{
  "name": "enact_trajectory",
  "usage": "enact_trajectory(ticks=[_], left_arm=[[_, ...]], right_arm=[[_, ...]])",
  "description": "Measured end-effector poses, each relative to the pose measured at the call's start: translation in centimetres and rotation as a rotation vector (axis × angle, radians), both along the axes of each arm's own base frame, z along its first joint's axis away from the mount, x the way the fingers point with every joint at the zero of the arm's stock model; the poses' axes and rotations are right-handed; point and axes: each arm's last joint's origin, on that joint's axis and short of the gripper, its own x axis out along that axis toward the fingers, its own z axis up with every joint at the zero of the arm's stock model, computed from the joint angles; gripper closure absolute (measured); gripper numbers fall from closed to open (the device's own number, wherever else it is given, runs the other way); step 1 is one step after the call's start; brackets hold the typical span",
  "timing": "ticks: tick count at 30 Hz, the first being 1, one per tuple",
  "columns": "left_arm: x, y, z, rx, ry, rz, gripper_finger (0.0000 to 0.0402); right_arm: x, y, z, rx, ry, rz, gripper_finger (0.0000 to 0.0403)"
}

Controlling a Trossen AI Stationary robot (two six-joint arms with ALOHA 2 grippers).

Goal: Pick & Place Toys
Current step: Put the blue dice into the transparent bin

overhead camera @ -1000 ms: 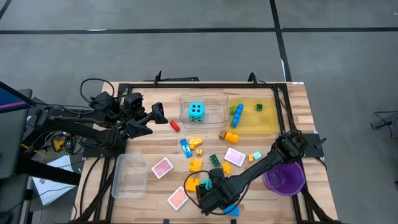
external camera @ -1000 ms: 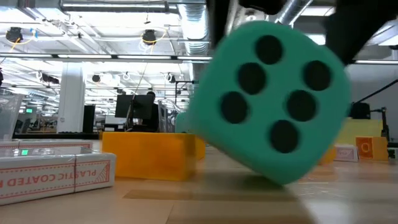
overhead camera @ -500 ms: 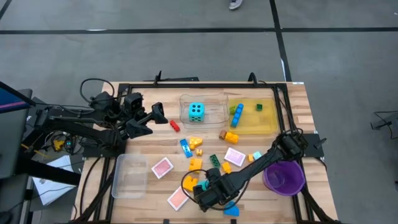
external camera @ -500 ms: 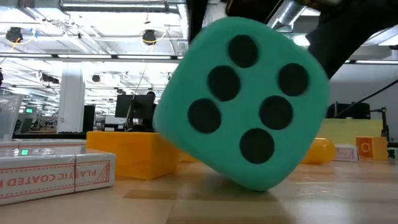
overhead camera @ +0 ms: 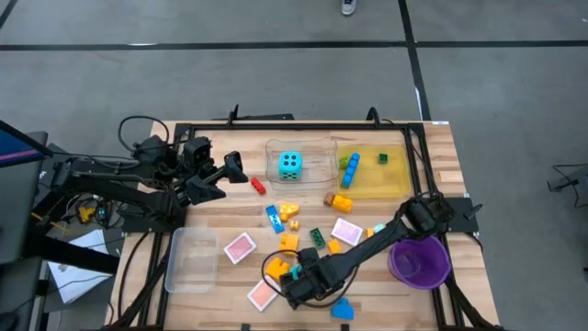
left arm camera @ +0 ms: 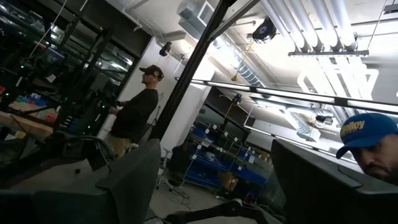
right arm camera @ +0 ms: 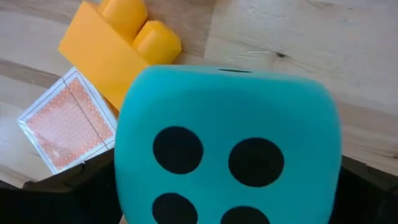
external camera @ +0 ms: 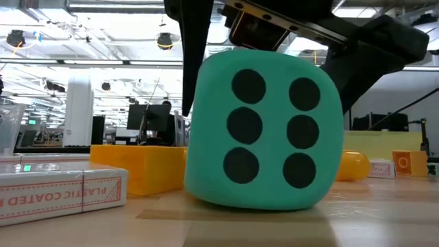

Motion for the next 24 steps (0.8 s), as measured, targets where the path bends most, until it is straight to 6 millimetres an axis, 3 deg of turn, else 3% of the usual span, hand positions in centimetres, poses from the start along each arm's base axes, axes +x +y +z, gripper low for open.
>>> enact_trajectory(ticks=[7, 14, 18, 24], left_arm=[[0.0, 0.0, 0.0, 0.002, 0.003, 0.001, 0.01], [0.0, 0.0, 0.0, 0.003, 0.004, 0.002, 0.01], [0.0, 0.0, 0.0, 0.003, -0.002, 0.002, 0.01], [0.0, 0.0, 0.0, 0.023, -0.016, 0.015, 0.01]], right_arm=[[-0.9, -0.2, 2.3, -0.099, 0.05, 0.012, 0.0028], [-2.5, -1.3, 7.9, -0.185, 0.029, 0.047, 0.0033], [-4.1, -3.3, 11.8, -0.25, 0.004, 0.07, 0.0034], [-6.3, -8.3, 18.8, -0.366, -0.14, 0.147, 0.0034]])
